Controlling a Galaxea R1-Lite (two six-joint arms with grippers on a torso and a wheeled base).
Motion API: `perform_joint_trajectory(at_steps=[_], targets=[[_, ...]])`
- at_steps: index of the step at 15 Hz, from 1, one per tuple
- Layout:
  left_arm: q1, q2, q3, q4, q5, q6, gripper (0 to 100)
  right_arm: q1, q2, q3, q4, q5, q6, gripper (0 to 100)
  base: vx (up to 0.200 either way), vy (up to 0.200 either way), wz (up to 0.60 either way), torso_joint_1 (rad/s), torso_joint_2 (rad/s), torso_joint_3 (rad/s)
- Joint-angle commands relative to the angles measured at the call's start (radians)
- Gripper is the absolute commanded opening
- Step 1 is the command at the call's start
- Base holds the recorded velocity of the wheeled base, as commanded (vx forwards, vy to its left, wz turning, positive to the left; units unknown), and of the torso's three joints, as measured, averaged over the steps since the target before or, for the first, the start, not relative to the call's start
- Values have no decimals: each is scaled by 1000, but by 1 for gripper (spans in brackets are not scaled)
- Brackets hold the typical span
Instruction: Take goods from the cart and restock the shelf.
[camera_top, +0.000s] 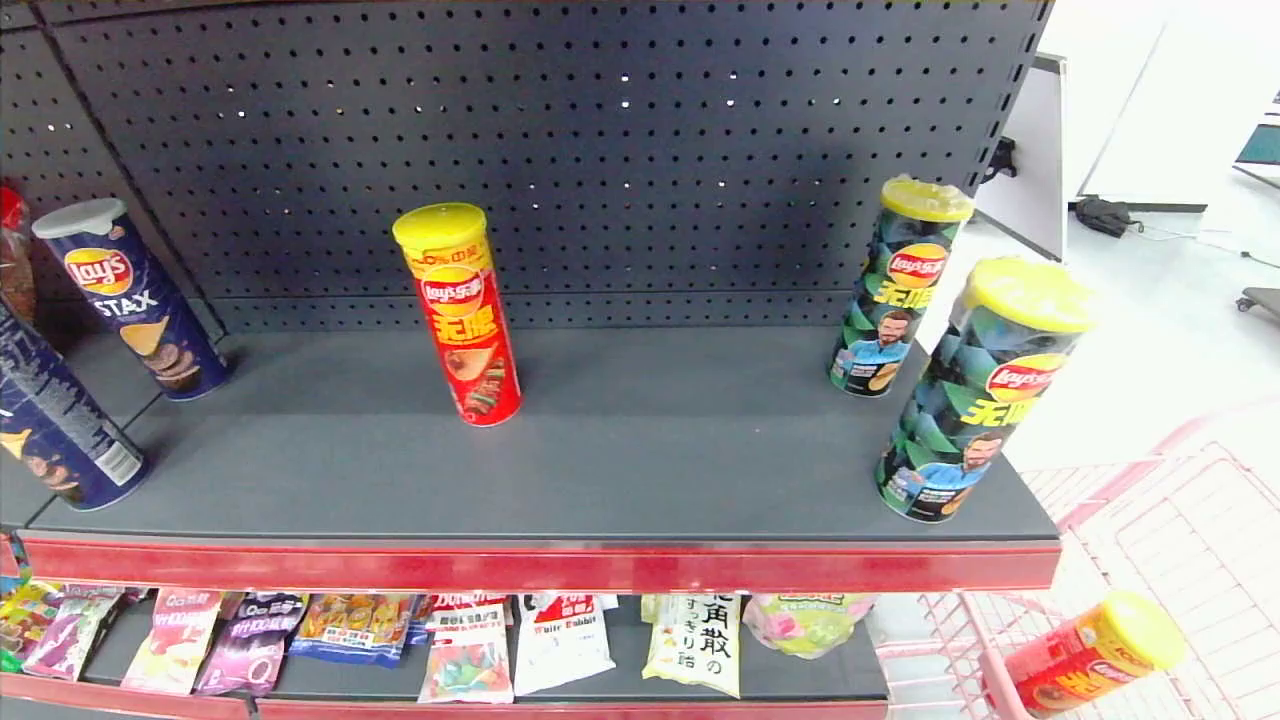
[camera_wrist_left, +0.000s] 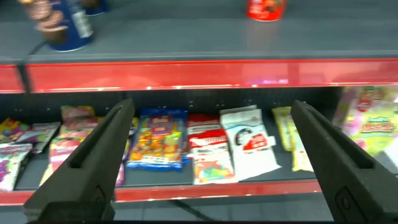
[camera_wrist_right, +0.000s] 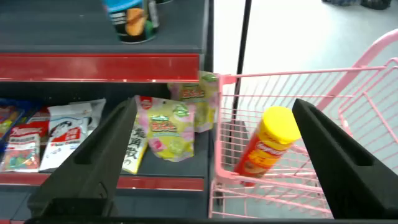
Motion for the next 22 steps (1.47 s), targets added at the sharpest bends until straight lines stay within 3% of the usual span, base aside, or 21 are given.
perform_joint_trajectory(at_steps=[1, 11, 22], targets=[[0, 0, 0, 0, 0, -1, 100, 0, 1, 0, 0, 0, 2, 100, 0, -200, 0, 2, 2, 2], [0, 0, 0, -2, 0, -1, 100, 0, 1, 0, 0, 0, 2, 100, 0, 0, -540, 1, 3, 1], [0, 0, 0, 0, 0, -1, 100, 0, 1, 0, 0, 0, 3, 100, 0, 0, 0, 0, 0, 0]])
